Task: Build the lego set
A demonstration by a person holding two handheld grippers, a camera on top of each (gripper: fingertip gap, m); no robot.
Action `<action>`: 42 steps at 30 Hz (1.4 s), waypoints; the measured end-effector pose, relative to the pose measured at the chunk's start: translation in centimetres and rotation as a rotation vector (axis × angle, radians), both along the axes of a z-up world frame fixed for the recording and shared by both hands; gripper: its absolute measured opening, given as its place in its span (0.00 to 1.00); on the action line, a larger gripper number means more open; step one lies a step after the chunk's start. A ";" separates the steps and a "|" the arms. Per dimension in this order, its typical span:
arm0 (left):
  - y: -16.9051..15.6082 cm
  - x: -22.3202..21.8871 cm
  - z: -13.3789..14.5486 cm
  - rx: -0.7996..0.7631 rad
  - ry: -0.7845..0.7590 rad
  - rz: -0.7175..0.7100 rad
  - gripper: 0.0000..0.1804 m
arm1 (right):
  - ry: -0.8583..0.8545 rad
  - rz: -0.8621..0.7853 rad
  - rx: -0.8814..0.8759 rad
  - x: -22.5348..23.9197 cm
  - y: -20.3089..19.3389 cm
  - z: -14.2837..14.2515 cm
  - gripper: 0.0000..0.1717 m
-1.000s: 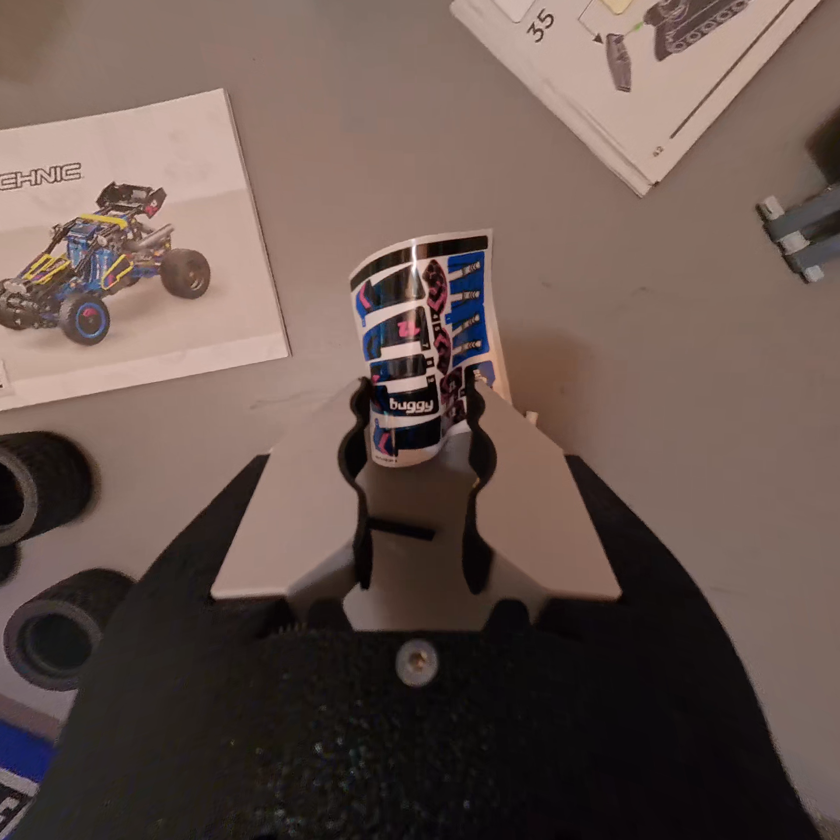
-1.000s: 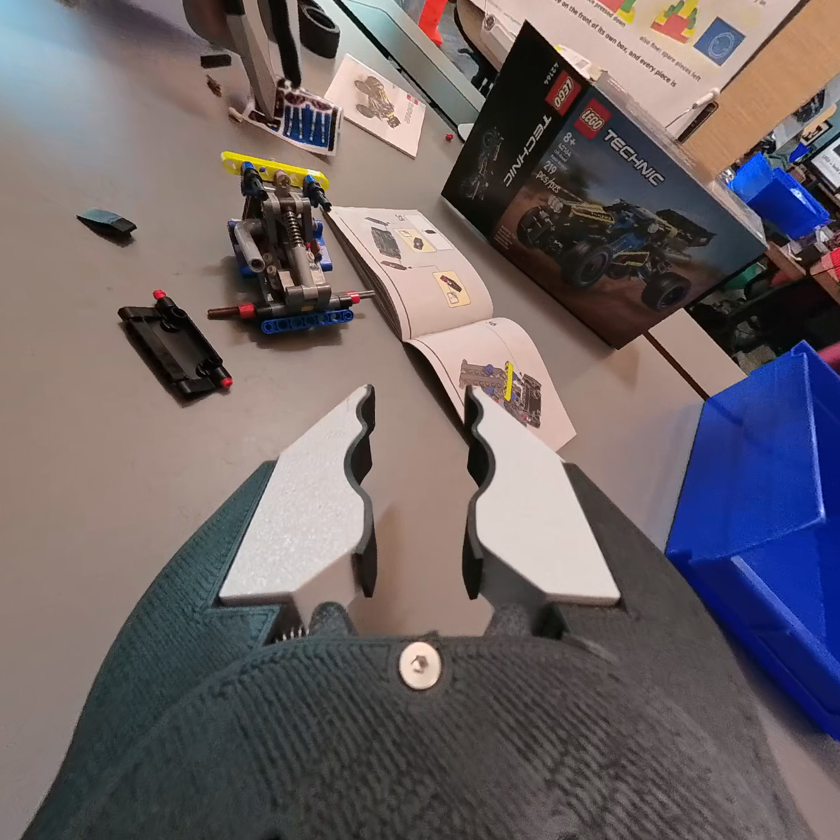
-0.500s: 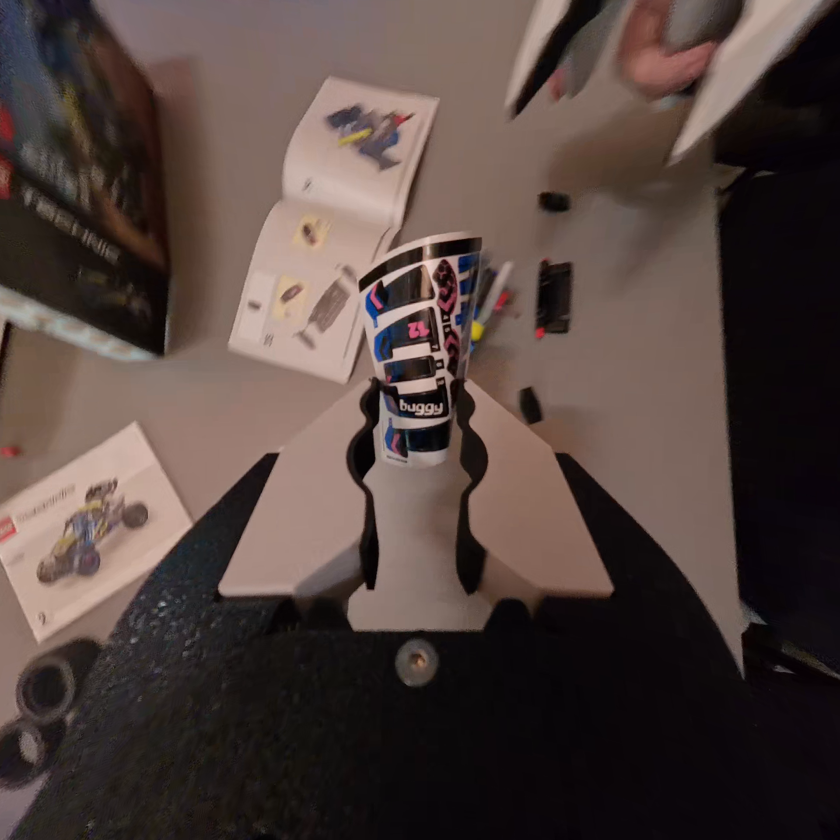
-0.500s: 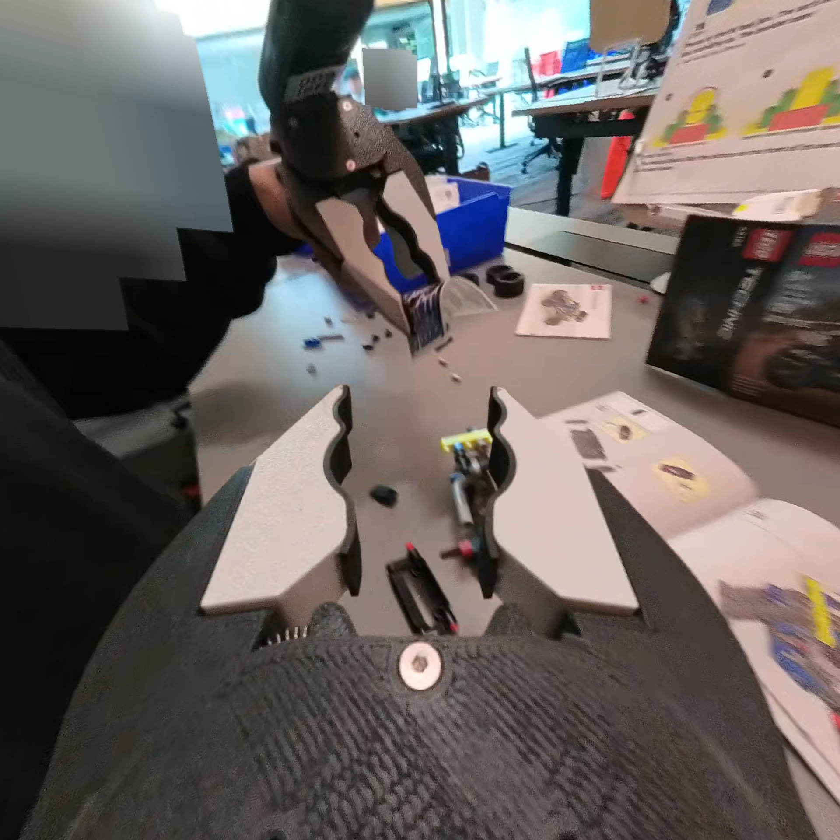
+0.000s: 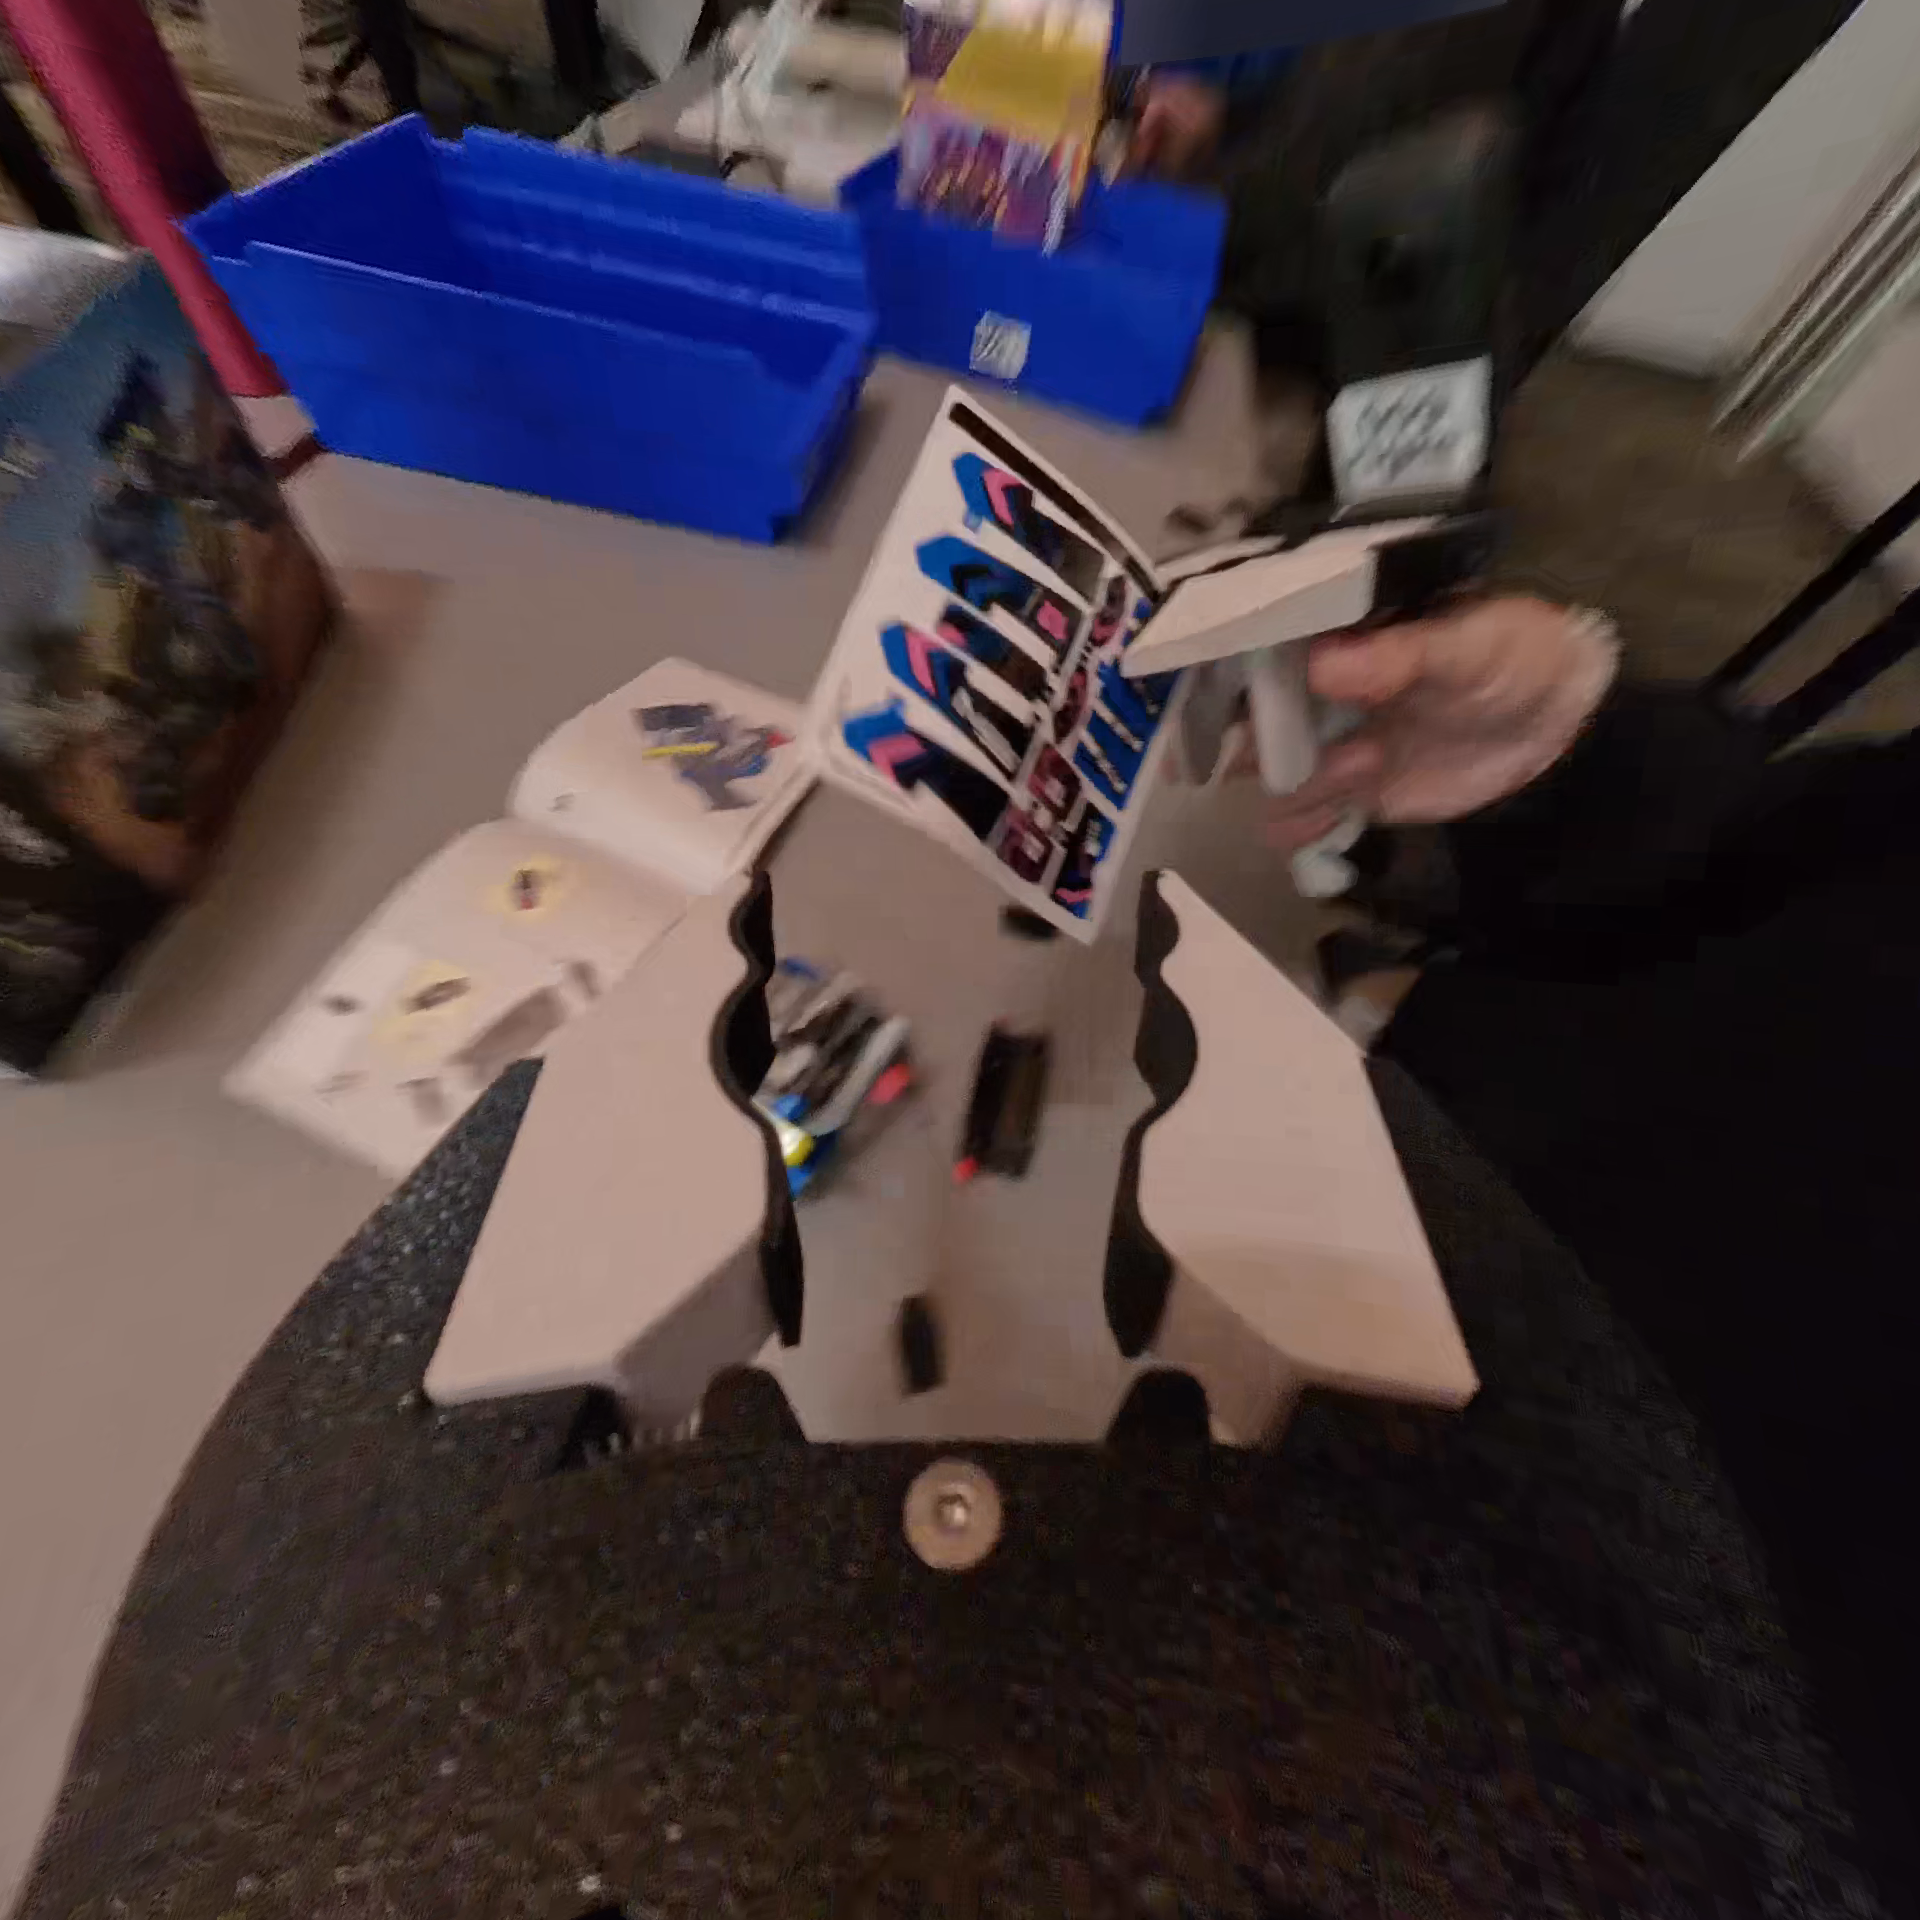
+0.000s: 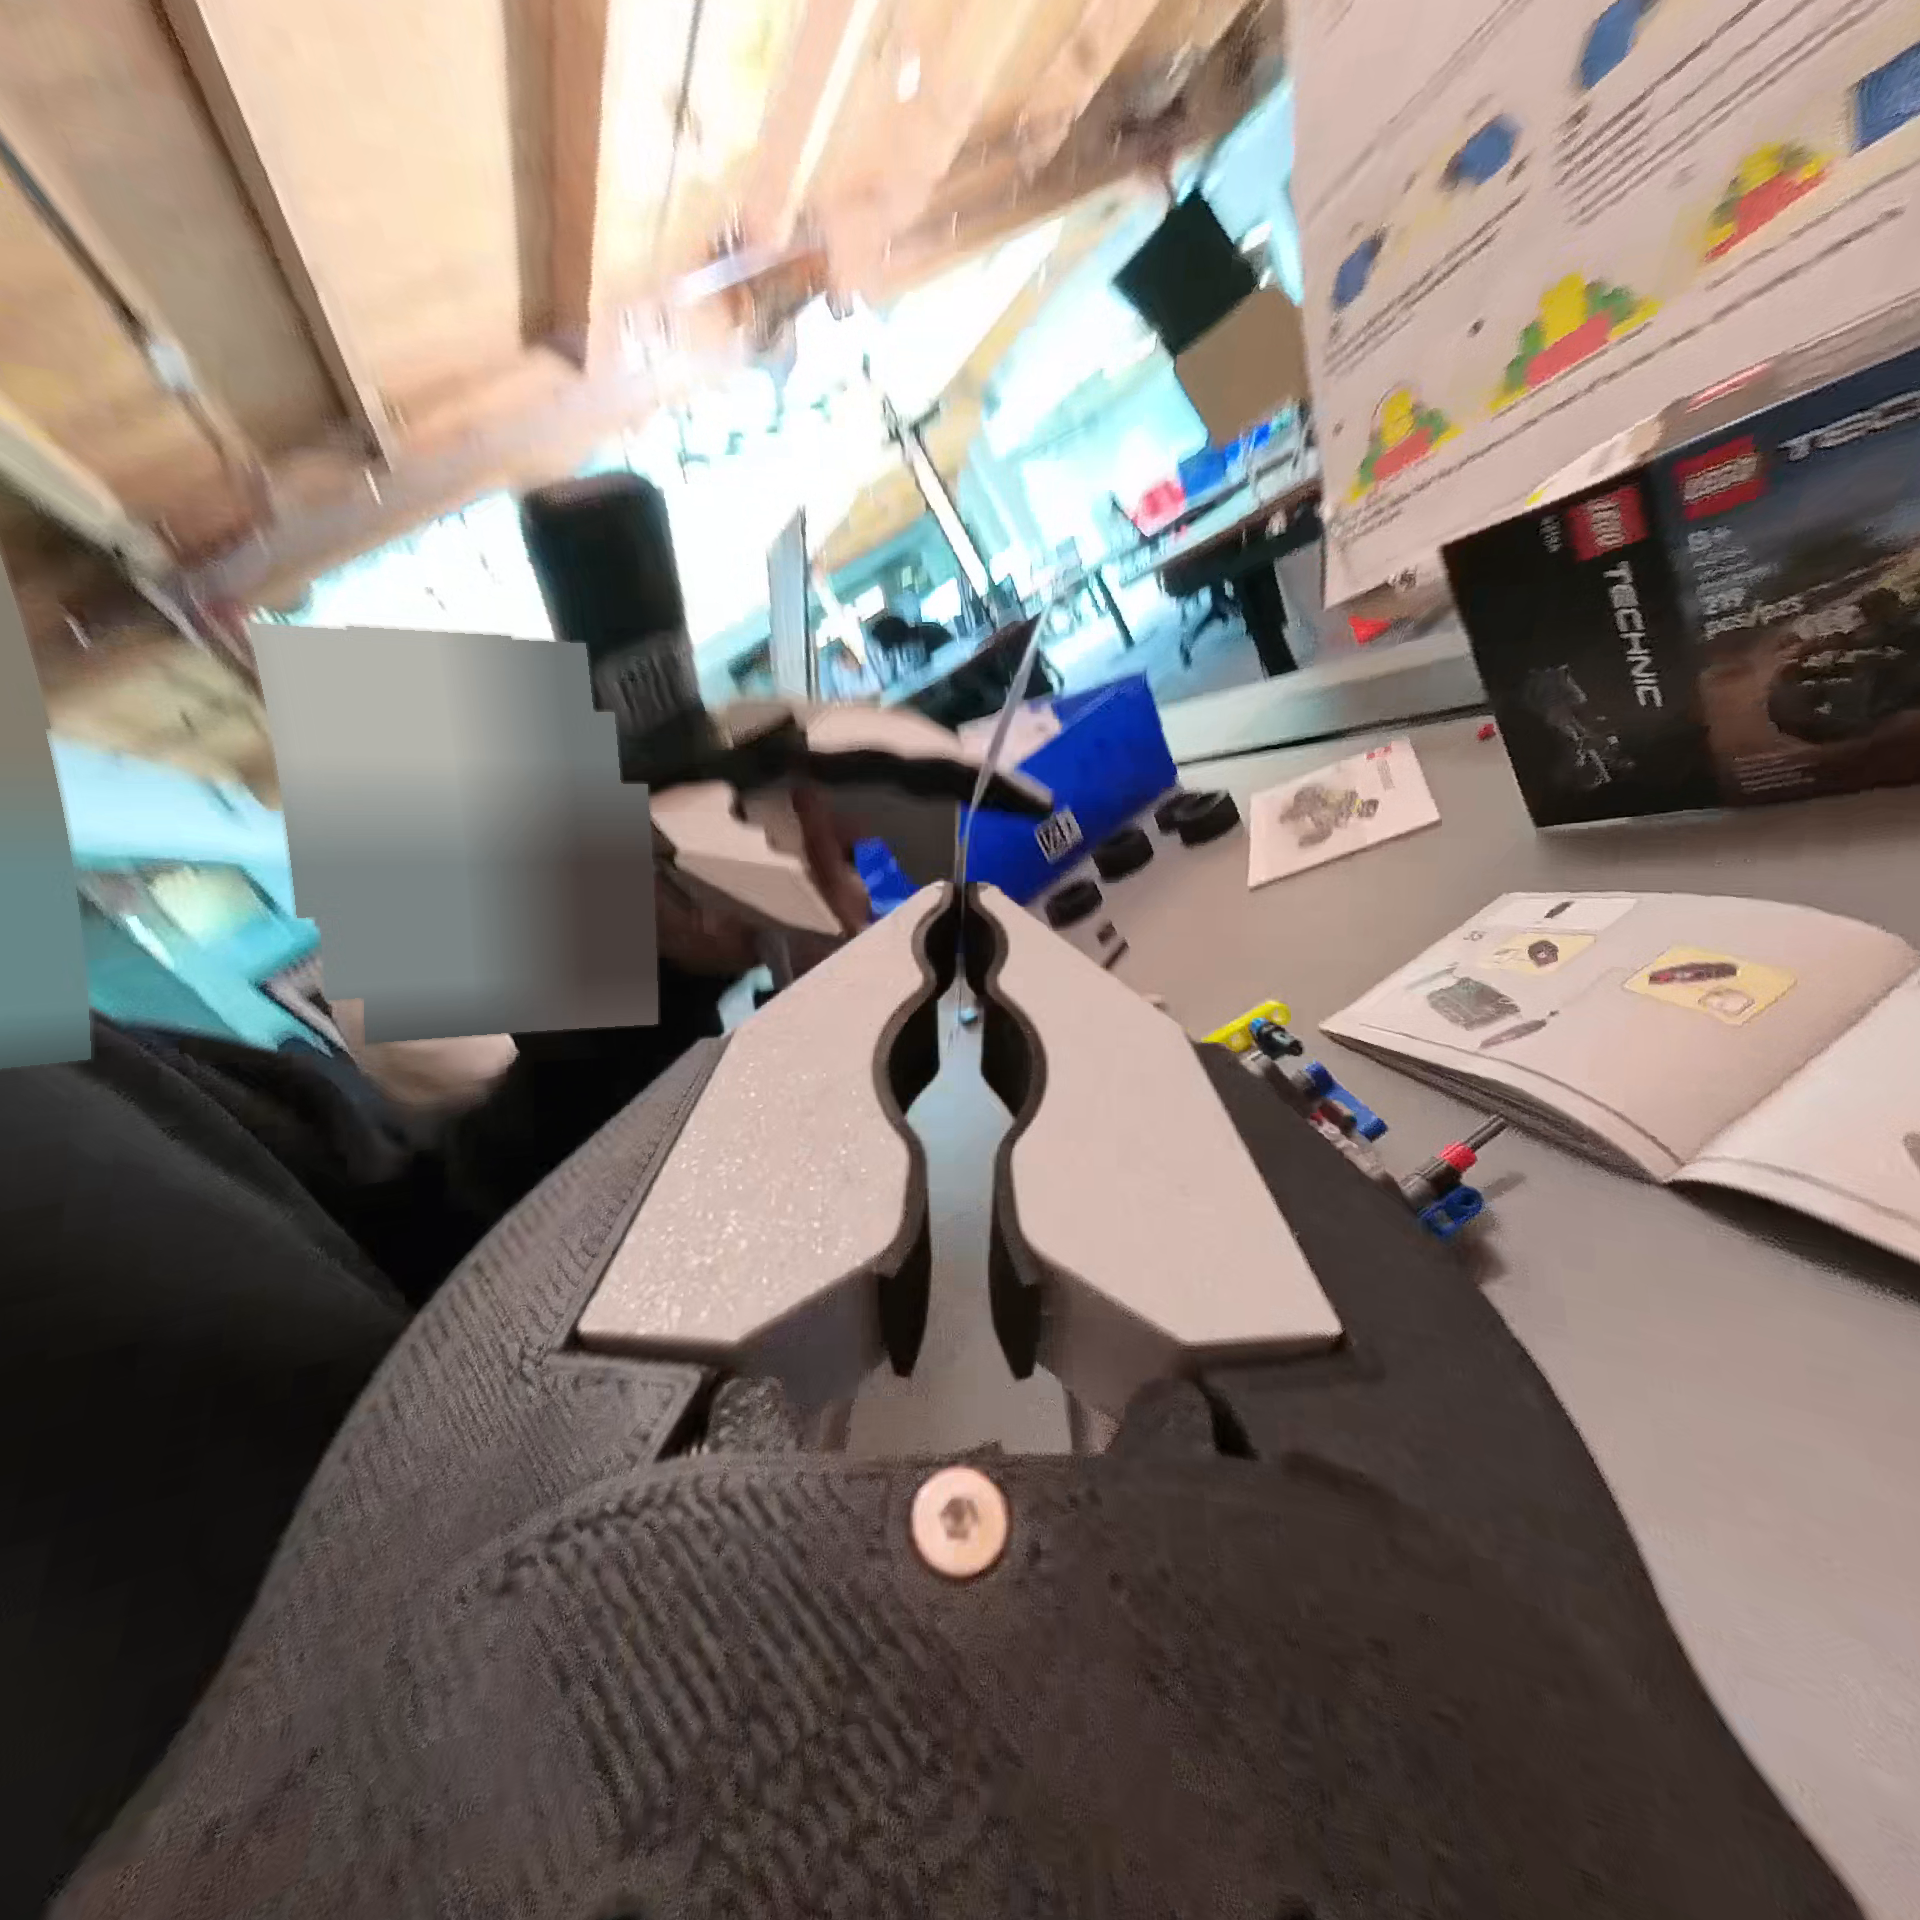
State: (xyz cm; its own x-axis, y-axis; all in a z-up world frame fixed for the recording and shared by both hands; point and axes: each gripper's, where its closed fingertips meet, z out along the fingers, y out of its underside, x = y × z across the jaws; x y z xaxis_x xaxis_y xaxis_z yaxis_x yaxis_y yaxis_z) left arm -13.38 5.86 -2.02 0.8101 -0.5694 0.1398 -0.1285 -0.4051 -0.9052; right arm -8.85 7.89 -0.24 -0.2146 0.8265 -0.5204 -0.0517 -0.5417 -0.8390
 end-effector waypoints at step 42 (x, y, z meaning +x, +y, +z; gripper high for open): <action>-2.6 7.1 -6.1 -0.685 0.219 -0.827 0.01 | -0.504 0.537 0.522 3.9 -4.6 -8.1 0.00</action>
State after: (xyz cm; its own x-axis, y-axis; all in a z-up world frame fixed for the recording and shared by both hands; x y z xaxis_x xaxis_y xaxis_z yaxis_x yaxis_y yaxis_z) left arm -6.29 3.28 -8.11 0.2595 -0.8046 0.5340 -0.7229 -0.5286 -0.4451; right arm -4.95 3.26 -8.39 -0.4878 0.8382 -0.2440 0.5388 0.0692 -0.8396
